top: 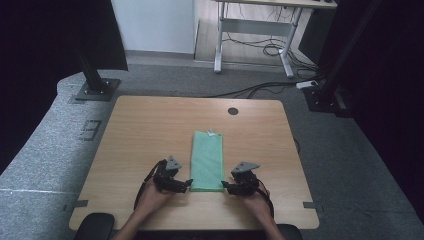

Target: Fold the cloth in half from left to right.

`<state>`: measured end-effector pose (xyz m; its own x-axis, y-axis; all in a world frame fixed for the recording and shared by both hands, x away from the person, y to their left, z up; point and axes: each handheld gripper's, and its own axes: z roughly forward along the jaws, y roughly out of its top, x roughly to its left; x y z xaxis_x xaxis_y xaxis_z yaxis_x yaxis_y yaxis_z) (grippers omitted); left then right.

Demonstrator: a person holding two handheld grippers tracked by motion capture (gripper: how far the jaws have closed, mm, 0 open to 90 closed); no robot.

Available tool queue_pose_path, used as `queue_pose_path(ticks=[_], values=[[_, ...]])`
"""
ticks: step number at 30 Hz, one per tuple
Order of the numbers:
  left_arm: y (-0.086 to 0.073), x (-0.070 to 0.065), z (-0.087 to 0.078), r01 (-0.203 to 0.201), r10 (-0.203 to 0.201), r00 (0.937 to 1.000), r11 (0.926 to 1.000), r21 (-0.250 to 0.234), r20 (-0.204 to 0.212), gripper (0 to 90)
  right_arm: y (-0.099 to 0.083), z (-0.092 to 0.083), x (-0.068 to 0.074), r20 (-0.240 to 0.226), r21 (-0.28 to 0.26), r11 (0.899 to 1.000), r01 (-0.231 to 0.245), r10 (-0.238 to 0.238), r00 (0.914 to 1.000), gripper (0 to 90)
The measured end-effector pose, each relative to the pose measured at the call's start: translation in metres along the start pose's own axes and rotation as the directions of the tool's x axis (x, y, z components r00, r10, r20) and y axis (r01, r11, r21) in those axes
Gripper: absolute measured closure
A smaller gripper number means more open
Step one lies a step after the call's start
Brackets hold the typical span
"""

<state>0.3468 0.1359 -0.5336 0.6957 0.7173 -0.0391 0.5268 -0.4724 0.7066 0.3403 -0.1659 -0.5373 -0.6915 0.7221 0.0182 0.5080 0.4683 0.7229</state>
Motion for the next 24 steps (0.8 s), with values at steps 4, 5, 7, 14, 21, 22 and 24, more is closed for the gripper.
queue_pose_path(ticks=[4,5,7,14,21,22,24], values=[[-0.009,0.007,-0.013,0.011,-0.011,0.9999,0.9999,0.002,-0.012,11.7,-0.004,-0.008,-0.011,0.019,-0.012,1.000,-0.029,0.029,0.9994,33.2],[-0.012,0.008,-0.016,0.017,-0.016,0.9997,0.9998,0.005,-0.018,11.7,-0.005,-0.009,-0.013,0.025,-0.009,0.999,-0.031,0.032,0.9992,31.9],[-0.017,0.012,-0.019,0.026,-0.025,0.9993,0.9996,0.011,-0.028,11.7,-0.008,-0.010,-0.018,0.040,0.002,0.999,-0.032,0.032,0.9987,28.1],[-0.027,0.021,-0.020,0.035,-0.032,0.9975,0.9985,0.043,-0.064,9.9,-0.019,-0.016,-0.032,0.066,0.020,0.999,-0.048,0.047,0.9967,19.1],[-0.031,0.023,-0.013,0.036,-0.031,0.9966,0.9976,0.059,-0.077,5.8,-0.027,-0.017,-0.042,0.089,0.010,0.997,-0.079,0.078,0.9930,13.2],[-0.031,0.023,-0.013,0.035,-0.031,0.9965,0.9977,0.058,-0.078,5.7,-0.028,-0.016,-0.043,0.091,0.012,0.997,-0.081,0.080,0.9927,12.7],[-0.032,0.024,-0.012,0.034,-0.030,0.9964,0.9980,0.054,-0.079,4.8,-0.030,-0.014,-0.043,0.093,0.017,0.997,-0.074,0.072,0.9931,10.7]])
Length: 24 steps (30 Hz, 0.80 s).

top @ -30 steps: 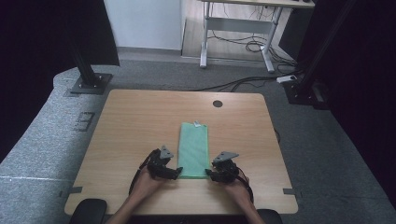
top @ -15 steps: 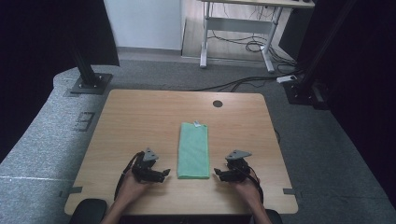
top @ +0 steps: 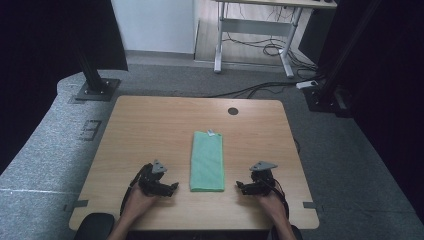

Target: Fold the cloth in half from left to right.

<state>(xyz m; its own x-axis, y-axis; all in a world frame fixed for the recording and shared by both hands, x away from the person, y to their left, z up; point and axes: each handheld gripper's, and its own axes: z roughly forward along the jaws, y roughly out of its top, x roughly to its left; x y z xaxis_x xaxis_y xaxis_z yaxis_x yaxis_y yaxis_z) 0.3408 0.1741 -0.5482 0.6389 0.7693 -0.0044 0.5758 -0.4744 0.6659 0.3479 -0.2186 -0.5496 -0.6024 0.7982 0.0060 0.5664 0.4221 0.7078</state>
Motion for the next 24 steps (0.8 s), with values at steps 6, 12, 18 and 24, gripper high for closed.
queue_pose_path(ticks=[6,12,18,24], values=[[0.0004,0.0001,0.0015,-0.004,0.004,1.0000,0.9999,0.010,0.005,0.2,-0.0027,0.0043,0.0000,-0.005,-0.005,1.000,0.001,-0.001,1.0000,2.0],[0.0006,-0.0002,0.0019,-0.005,0.005,1.0000,0.9999,0.011,0.005,0.0,-0.0038,0.0066,0.0001,-0.004,-0.011,1.000,0.004,-0.004,1.0000,0.0],[0.0009,-0.0002,0.0022,-0.003,0.003,1.0000,0.9999,0.011,0.004,0.0,-0.0038,0.0066,0.0002,-0.004,-0.012,1.000,0.003,-0.003,1.0000,0.0],[0.0010,-0.0002,0.0024,-0.002,0.002,1.0000,0.9999,0.011,0.003,0.0,-0.0038,0.0066,0.0002,-0.005,-0.012,1.000,0.002,-0.002,1.0000,0.0]])
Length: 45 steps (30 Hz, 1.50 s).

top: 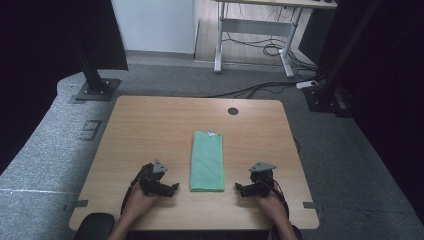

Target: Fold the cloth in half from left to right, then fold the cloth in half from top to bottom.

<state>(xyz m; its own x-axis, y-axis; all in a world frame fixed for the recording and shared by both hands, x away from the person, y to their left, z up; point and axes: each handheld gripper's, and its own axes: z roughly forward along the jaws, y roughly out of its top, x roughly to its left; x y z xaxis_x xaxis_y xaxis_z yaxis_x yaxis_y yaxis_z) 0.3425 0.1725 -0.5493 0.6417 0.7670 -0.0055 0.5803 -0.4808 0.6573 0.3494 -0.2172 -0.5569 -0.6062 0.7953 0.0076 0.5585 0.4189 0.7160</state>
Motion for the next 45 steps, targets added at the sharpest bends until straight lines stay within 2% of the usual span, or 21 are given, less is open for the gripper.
queue_pose_path(ticks=[12,17,25,31,35,38,40,41,43,45], values=[[0.000,-0.001,0.000,0.008,-0.008,0.9999,1.0000,0.002,-0.009,0.0,0.002,0.001,0.000,-0.003,0.002,1.000,-0.007,0.008,1.0000,0.0],[0.000,-0.001,0.000,0.011,-0.011,0.9999,0.9999,0.001,-0.010,0.0,0.008,0.004,0.003,-0.029,0.002,1.000,-0.025,0.025,0.9993,0.0],[0.001,-0.001,0.000,0.013,-0.013,0.9998,0.9999,0.002,-0.012,0.0,0.031,0.014,0.017,-0.050,0.000,1.000,0.008,-0.008,0.9987,0.0],[0.001,-0.001,0.001,0.015,-0.015,0.9998,0.9999,0.001,-0.013,0.0,0.057,0.030,0.025,-0.059,-0.015,1.000,0.017,-0.018,0.9981,0.6],[0.001,-0.001,0.001,0.015,-0.015,0.9998,0.9999,0.000,-0.013,0.0,0.065,0.042,0.027,-0.051,-0.007,1.000,0.019,-0.020,0.9985,1.1],[0.001,-0.001,0.001,0.015,-0.015,0.9998,0.9999,0.000,-0.013,0.0,0.065,0.053,0.028,-0.027,0.025,0.999,0.024,-0.023,0.9994,1.7],[0.001,-0.001,0.001,0.015,-0.015,0.9998,0.9999,0.000,-0.014,0.0,0.062,0.056,0.028,-0.030,0.033,0.999,0.027,-0.026,0.9992,2.0],[0.002,-0.001,0.001,0.018,-0.018,0.9997,0.9998,-0.001,-0.015,0.0,0.061,0.055,0.027,-0.037,0.028,1.000,0.013,-0.012,0.9992,2.4],[0.003,-0.001,0.002,0.023,-0.023,0.9996,0.9997,-0.003,-0.015,0.0,0.059,0.054,0.028,-0.038,0.026,0.999,0.021,-0.020,0.9991,2.4],[0.006,0.000,0.004,0.034,-0.034,0.9994,0.9994,-0.011,0.004,0.0,0.057,0.051,0.030,-0.039,0.027,0.999,0.024,-0.023,0.9990,2.2]])
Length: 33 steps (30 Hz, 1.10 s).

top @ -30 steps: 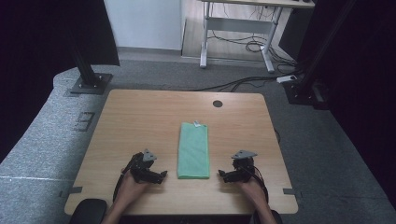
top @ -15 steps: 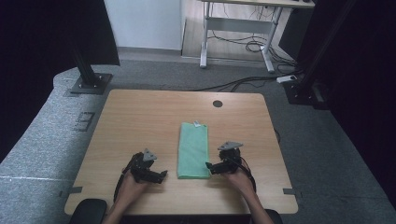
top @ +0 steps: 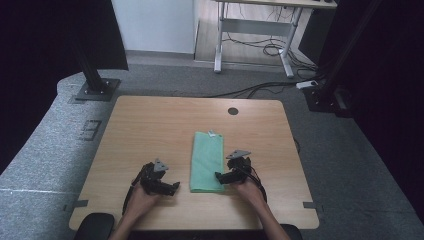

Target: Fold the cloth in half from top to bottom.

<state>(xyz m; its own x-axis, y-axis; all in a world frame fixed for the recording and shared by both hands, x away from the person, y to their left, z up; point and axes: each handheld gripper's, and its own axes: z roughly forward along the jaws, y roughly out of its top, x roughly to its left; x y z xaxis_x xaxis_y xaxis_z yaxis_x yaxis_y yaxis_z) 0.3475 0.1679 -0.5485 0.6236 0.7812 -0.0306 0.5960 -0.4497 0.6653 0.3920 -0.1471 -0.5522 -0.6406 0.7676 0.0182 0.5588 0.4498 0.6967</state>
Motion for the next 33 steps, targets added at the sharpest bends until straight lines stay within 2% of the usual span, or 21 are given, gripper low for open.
queue_pose_path(ticks=[2,5,11,13,15,18,21,28,30,33], values=[[0.006,0.000,0.003,0.001,-0.001,1.0000,1.0000,-0.009,0.005,0.0,-0.003,-0.001,0.002,0.000,-0.005,1.000,0.001,-0.001,1.0000,1.4],[0.021,0.000,0.007,-0.027,0.027,0.9996,0.9994,-0.021,-0.005,0.0,-0.005,-0.003,0.005,-0.002,-0.005,1.000,0.003,-0.003,1.0000,0.5],[0.058,0.001,0.024,-0.034,0.033,0.9994,0.9969,-0.071,-0.004,0.0,-0.008,-0.005,0.008,0.002,-0.008,1.000,0.003,-0.003,1.0000,0.0],[0.068,-0.002,0.032,-0.046,0.046,0.9989,0.9968,-0.066,-0.007,0.0,-0.009,-0.005,0.009,0.001,-0.011,1.000,0.002,-0.002,1.0000,0.0],[0.072,-0.004,0.044,-0.072,0.071,0.9972,0.9967,-0.037,-0.023,0.0,-0.009,-0.006,0.010,0.002,-0.011,1.000,0.004,-0.004,1.0000,0.0],[0.069,-0.005,0.054,-0.102,0.103,0.9931,0.9946,0.015,-0.055,0.0,-0.011,-0.007,0.012,-0.004,-0.013,1.000,0.010,-0.010,0.9999,0.0],[0.063,-0.003,0.053,-0.065,0.065,0.9975,0.9979,0.003,-0.029,0.0,-0.012,-0.008,0.015,-0.011,-0.011,1.000,0.016,-0.016,0.9998,0.0],[0.049,-0.009,0.039,-0.088,0.089,0.9956,0.9959,0.020,-0.029,0.0,-0.016,-0.013,0.031,-0.041,-0.001,0.999,0.047,-0.047,0.9980,0.0],[0.044,-0.010,0.036,-0.083,0.083,0.9963,0.9964,0.018,-0.022,0.0,-0.018,-0.015,0.035,-0.046,-0.001,0.999,0.055,-0.055,0.9974,0.3],[0.037,-0.011,0.033,-0.054,0.054,0.9984,0.9985,0.003,-0.013,0.0,-0.018,-0.016,0.037,-0.047,0.000,0.999,0.054,-0.053,0.9975,0.5]])
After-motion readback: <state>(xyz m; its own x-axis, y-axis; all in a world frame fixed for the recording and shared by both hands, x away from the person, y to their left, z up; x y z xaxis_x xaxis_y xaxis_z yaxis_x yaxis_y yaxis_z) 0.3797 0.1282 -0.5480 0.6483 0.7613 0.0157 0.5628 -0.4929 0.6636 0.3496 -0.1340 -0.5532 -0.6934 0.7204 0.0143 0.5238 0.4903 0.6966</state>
